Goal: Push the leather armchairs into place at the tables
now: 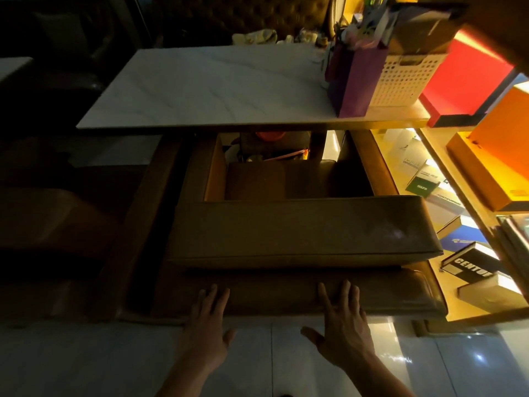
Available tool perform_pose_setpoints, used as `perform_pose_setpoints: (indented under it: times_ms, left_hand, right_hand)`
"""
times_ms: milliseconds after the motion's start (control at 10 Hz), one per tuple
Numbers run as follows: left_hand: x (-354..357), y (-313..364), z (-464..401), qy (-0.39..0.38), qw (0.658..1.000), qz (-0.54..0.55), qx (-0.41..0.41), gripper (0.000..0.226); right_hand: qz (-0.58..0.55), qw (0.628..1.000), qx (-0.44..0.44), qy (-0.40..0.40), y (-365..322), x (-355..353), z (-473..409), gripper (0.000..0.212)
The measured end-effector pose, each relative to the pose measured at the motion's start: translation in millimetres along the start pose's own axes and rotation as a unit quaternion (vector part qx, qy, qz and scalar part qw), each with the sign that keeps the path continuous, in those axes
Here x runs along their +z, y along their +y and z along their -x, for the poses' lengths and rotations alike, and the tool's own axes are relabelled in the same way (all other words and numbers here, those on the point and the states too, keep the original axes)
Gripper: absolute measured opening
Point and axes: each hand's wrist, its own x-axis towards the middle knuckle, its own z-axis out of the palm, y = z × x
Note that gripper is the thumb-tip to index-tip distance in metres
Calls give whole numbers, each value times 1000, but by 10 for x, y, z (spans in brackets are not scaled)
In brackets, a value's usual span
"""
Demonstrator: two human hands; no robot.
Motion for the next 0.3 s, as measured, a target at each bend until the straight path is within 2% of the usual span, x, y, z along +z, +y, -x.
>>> perform_pose_setpoints:
  times_ms: [100, 200, 300]
  left_hand:
    - [-105, -56, 127, -15, 1000, -11, -1, 75]
    - [-296, -173, 252, -21, 1000, -13, -2, 71]
    - [-512, -304, 404, -41, 999, 6, 2, 74]
  right_hand:
    - [-26, 1000, -7, -9, -3, -140, 84, 96]
    - [-52, 999, -3, 8, -57, -181, 251, 80]
    - [-60, 998, 6, 16, -176, -179, 481, 75]
